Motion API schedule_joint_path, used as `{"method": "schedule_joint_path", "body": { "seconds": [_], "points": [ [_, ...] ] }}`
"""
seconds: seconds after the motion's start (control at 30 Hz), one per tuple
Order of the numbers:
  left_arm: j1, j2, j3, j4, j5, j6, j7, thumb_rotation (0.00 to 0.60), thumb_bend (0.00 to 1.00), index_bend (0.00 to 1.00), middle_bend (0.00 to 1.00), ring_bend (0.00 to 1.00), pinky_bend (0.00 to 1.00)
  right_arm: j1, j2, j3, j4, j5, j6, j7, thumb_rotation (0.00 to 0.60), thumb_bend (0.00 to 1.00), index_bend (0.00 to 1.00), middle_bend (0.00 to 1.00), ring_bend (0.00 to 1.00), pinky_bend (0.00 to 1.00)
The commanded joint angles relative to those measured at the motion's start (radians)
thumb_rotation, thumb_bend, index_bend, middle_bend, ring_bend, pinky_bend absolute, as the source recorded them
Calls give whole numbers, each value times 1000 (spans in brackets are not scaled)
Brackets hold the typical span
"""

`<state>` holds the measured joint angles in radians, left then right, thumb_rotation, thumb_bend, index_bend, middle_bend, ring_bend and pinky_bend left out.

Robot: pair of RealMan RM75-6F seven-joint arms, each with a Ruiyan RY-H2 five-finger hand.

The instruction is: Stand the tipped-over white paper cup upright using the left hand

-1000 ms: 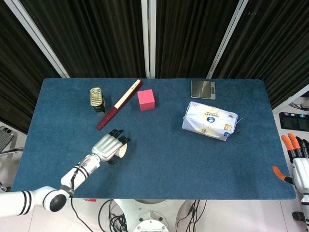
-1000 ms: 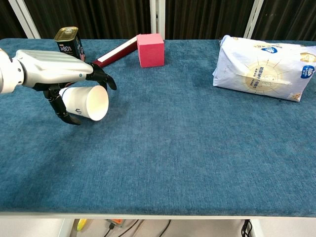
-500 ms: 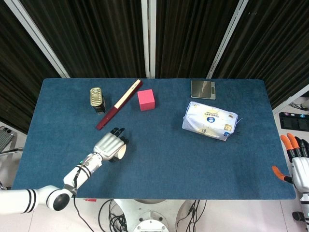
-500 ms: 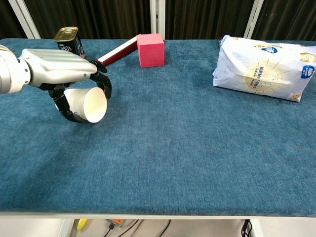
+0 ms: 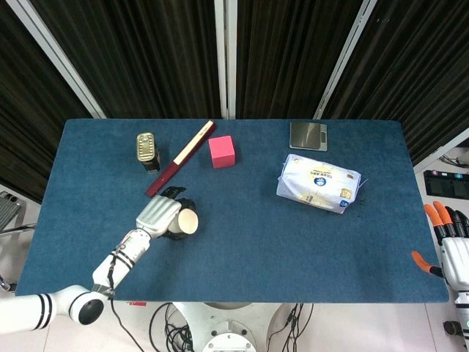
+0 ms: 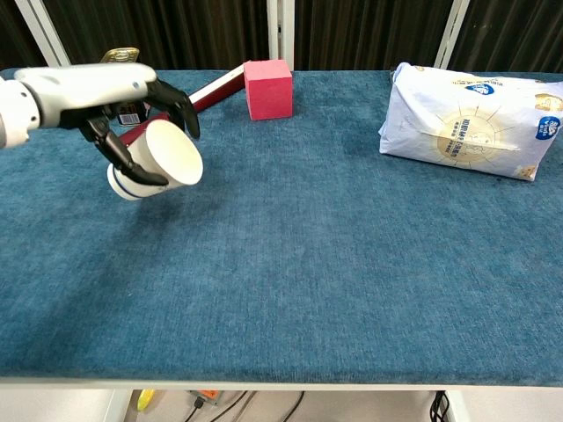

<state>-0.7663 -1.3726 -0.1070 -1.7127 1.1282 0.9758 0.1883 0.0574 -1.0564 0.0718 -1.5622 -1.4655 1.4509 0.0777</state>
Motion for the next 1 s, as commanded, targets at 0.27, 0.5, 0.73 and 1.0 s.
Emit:
{"method": "schedule_joint_path", "body": {
  "seconds": [0.27,0.5,0.73,1.0],
  "points": [
    [193,-105,-27,264,205,147,-700,600,187,344,400,87,121,8,-10,-5,-8,-4,-12,-18,600,176,0,0,0,0],
    [261,-259,-40,475,237,280,-846,600,187,346,404,87,116,2,-4,-5,-11,-2,-3,-15,600,176,0,0,0,0],
    [279,-338,-39,610,270,318,-916,600,184,340,400,87,116,1,-6,-7,-2,0,-6,-4,600,176,0,0,0,0],
    [287,-391,-38,706,296,341,-943,600,185,322,376,87,135,0,-2,-8,-9,3,-5,-13,600,176,0,0,0,0]
  ]
}}
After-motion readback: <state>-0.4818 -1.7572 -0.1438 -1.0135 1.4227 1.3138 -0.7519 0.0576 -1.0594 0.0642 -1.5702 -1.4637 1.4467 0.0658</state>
